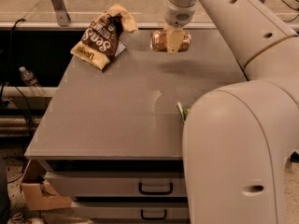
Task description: Move orange can near brown chip bag
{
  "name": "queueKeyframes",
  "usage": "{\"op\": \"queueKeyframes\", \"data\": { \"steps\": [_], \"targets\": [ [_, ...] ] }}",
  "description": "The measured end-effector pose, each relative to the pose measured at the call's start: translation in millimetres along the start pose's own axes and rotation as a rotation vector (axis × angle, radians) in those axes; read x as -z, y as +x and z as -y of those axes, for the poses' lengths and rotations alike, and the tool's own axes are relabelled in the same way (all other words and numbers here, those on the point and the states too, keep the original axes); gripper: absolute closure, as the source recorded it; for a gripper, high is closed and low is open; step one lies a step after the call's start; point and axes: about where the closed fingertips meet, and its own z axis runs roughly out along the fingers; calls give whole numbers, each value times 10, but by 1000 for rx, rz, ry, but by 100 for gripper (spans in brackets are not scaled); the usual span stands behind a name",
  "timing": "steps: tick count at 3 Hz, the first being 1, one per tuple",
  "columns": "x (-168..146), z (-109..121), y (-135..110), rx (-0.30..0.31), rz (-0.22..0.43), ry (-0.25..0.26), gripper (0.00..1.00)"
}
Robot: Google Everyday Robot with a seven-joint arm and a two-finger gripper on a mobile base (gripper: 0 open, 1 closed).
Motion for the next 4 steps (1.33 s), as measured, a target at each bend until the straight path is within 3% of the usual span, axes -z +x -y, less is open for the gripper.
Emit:
{"op": "queueKeyframes", "data": {
  "steps": [1, 2, 3, 4],
  "targets": [
    [42, 27, -500, 72, -22, -14, 100],
    [-104, -12, -925, 151, 9, -64, 100],
    [-316, -53, -1230, 207, 46, -116, 100],
    [-494, 14, -1403, 225, 12, -127, 100]
  ]
}}
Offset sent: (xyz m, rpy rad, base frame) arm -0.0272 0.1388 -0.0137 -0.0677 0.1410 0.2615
